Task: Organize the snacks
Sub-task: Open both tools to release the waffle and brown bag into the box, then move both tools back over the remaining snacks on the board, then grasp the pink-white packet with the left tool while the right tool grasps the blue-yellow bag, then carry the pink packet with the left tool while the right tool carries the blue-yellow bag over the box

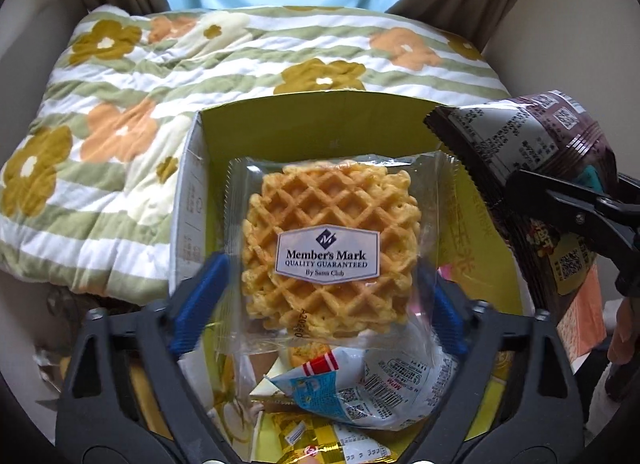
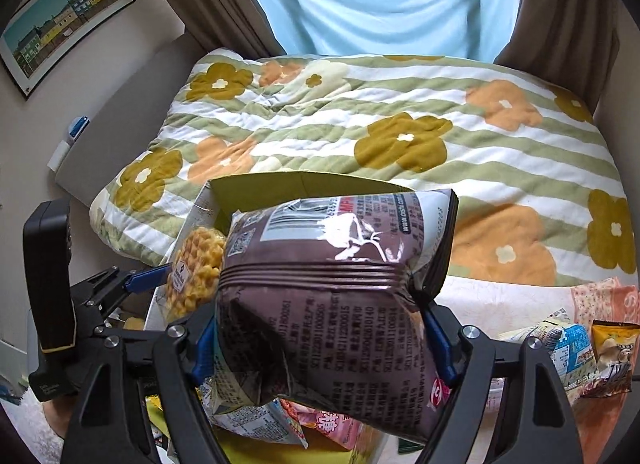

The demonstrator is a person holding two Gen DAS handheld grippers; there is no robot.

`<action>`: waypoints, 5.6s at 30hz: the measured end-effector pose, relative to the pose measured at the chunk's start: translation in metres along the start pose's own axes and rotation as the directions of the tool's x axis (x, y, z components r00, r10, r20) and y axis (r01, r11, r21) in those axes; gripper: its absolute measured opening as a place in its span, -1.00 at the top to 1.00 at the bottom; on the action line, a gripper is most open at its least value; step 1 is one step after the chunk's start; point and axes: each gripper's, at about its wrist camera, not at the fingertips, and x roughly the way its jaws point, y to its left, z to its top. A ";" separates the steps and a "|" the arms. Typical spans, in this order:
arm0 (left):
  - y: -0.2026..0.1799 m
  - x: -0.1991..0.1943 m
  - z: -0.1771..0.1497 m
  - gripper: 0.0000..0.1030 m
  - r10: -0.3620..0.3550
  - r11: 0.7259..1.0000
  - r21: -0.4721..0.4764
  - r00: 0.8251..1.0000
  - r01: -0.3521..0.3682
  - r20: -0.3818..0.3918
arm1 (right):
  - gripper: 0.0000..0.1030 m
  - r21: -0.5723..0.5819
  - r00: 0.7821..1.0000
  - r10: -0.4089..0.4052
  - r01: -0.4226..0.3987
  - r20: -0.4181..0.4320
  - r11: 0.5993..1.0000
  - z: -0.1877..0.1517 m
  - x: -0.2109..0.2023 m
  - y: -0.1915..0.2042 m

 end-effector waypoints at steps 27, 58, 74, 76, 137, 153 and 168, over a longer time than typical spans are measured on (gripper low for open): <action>0.023 -0.036 -0.042 -0.99 0.084 0.989 -0.125 0.996 -0.082 0.018 | -0.99 -0.130 0.994 0.063 -0.051 0.091 0.990 -0.002 0.009 0.025; -0.099 -0.073 -0.034 -0.99 -0.023 0.998 0.063 0.992 0.016 0.122 | -0.99 0.069 0.970 -0.167 0.157 0.175 0.985 -0.059 -0.132 -0.085; -0.266 -0.040 -0.038 -0.99 0.126 0.988 -0.102 0.984 -0.113 0.126 | -0.99 -0.031 0.996 -0.062 0.064 0.063 0.997 -0.065 -0.129 -0.225; -0.276 -0.032 -0.040 -0.99 0.140 0.983 -0.132 0.985 -0.126 0.103 | -0.99 -0.048 0.999 -0.041 0.043 0.036 0.998 -0.064 -0.121 -0.234; -0.293 0.147 -0.061 0.16 0.115 0.963 -0.213 0.965 -0.167 -0.237 | -0.84 -0.168 0.937 -0.008 -0.054 -0.350 0.984 -0.090 0.048 -0.264; -0.295 0.119 -0.067 0.18 0.106 0.968 -0.205 0.978 -0.143 -0.180 | -0.18 -0.156 0.957 0.017 -0.065 -0.289 0.986 -0.103 0.017 -0.258; -0.264 -0.008 -0.025 0.18 0.113 0.976 -0.189 0.993 -0.106 0.026 | -0.17 -0.197 0.997 0.050 -0.061 -0.063 0.979 -0.057 -0.099 -0.197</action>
